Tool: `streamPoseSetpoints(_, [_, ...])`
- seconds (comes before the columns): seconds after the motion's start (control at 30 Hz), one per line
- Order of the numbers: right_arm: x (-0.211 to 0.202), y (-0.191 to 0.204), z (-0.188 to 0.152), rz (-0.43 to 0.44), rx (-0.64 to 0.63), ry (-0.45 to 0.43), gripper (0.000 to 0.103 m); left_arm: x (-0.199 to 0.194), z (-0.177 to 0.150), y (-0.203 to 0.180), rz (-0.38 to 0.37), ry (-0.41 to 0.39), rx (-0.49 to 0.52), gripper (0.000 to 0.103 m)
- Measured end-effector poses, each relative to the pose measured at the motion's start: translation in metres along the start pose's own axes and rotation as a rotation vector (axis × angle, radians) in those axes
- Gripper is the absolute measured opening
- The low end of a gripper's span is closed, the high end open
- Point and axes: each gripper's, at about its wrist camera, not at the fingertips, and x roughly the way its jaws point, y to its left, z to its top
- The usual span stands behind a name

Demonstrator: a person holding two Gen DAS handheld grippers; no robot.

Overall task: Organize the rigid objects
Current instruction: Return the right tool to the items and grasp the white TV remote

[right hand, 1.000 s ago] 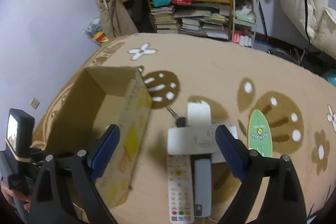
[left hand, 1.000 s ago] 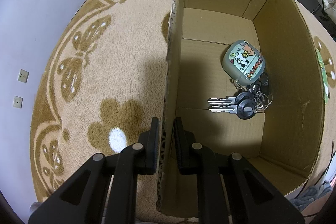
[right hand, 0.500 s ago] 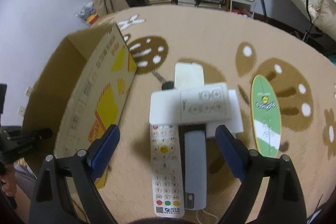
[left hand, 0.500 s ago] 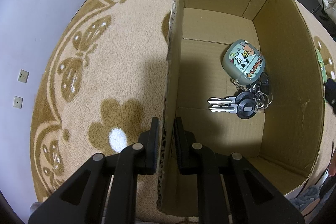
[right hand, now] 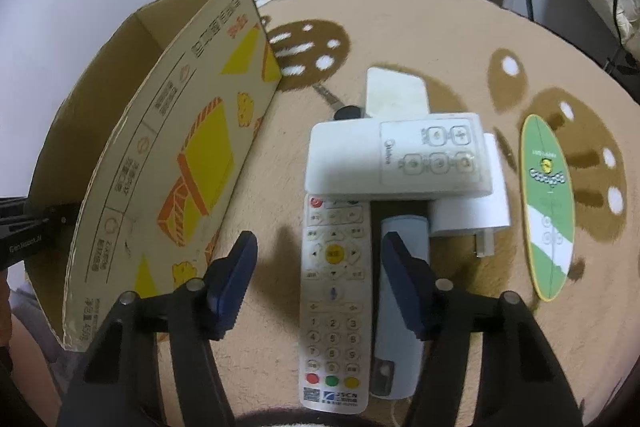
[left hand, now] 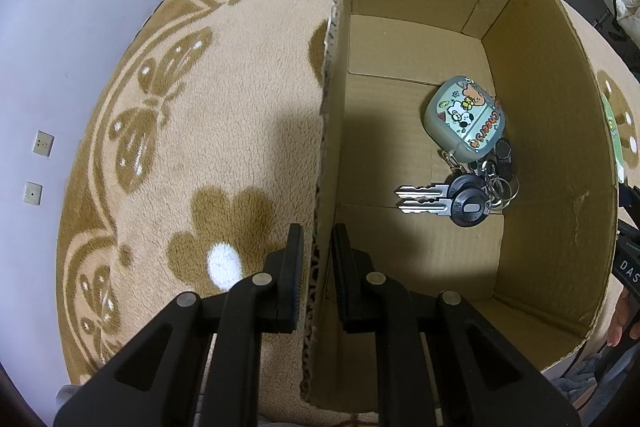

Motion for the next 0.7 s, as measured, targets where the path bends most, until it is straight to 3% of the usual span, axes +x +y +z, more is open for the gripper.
streamPoseSetpoints(0.5, [0.018,0.007,-0.004,-0.043,-0.02,0.026,0.068,0.0,0.0,0.0,-0.001,0.002,-0.001,0.015])
streamPoseSetpoints(0.7, [0.024,0.019,-0.006,-0.114,-0.073,0.029,0.068,0.001,0.0,0.0,-0.001,0.002,-0.001,0.015])
